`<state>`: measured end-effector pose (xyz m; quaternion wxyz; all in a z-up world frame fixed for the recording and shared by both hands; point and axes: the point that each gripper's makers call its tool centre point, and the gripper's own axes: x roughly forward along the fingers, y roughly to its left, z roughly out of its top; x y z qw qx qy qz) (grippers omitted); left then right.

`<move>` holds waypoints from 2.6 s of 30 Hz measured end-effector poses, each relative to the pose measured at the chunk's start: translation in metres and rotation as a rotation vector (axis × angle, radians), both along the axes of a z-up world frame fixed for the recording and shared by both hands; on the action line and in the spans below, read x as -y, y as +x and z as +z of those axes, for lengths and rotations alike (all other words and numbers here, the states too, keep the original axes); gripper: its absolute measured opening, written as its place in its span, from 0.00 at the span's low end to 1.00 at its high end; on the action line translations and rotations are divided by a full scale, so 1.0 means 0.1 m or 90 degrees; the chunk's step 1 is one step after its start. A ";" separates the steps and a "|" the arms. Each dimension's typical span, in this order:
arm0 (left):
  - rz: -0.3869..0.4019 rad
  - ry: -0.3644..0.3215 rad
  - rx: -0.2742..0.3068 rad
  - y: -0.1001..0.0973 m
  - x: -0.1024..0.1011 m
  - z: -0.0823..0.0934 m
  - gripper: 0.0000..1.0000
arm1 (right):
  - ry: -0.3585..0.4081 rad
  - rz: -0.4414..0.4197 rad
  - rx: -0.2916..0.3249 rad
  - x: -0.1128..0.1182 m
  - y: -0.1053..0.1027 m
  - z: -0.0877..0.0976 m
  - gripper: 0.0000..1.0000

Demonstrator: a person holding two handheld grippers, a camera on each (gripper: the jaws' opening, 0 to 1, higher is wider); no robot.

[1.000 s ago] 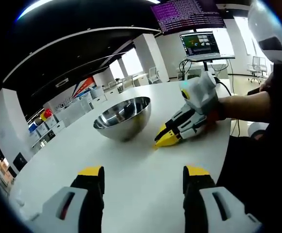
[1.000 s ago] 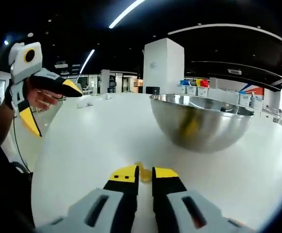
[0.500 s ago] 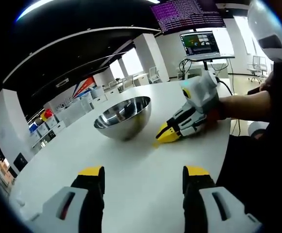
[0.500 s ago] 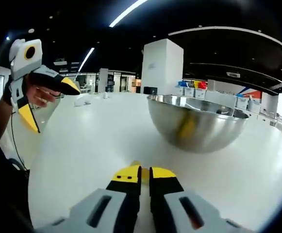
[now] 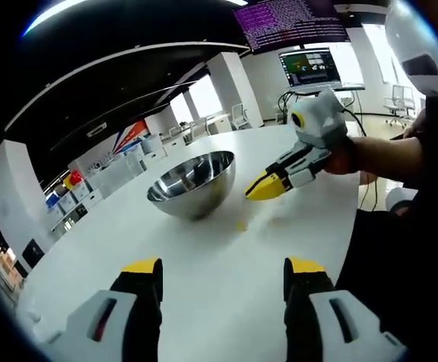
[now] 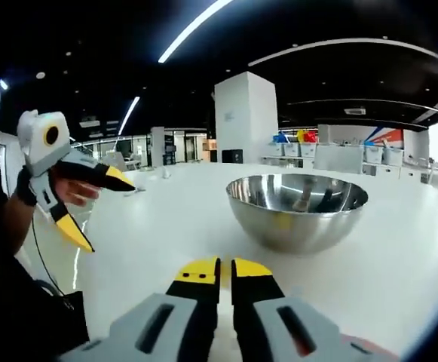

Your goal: Pick up the QQ candy scattered on the table and place it into the stainless steel bowl on the table

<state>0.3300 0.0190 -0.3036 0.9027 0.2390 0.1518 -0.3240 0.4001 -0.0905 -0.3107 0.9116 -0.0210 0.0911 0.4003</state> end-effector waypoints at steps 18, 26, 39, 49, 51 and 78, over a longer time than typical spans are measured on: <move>-0.007 0.010 0.008 -0.04 0.05 0.05 0.65 | -0.037 -0.044 0.144 0.31 0.19 1.17 0.05; -0.010 0.009 0.012 -0.04 0.07 0.08 0.65 | -0.057 -0.059 0.171 0.26 0.50 1.41 0.05; 0.001 0.000 0.011 -0.02 0.00 0.08 0.65 | -0.117 -0.077 0.058 0.15 1.12 0.58 0.05; -0.002 -0.002 0.009 -0.01 0.02 0.07 0.65 | -0.134 -0.073 0.010 0.11 1.14 0.27 0.05; -0.001 -0.001 0.008 -0.01 0.02 0.06 0.65 | -0.136 -0.075 0.005 0.11 1.16 0.24 0.05; -0.004 -0.001 0.007 -0.01 0.02 0.04 0.65 | -0.140 -0.086 0.018 0.14 1.19 0.19 0.15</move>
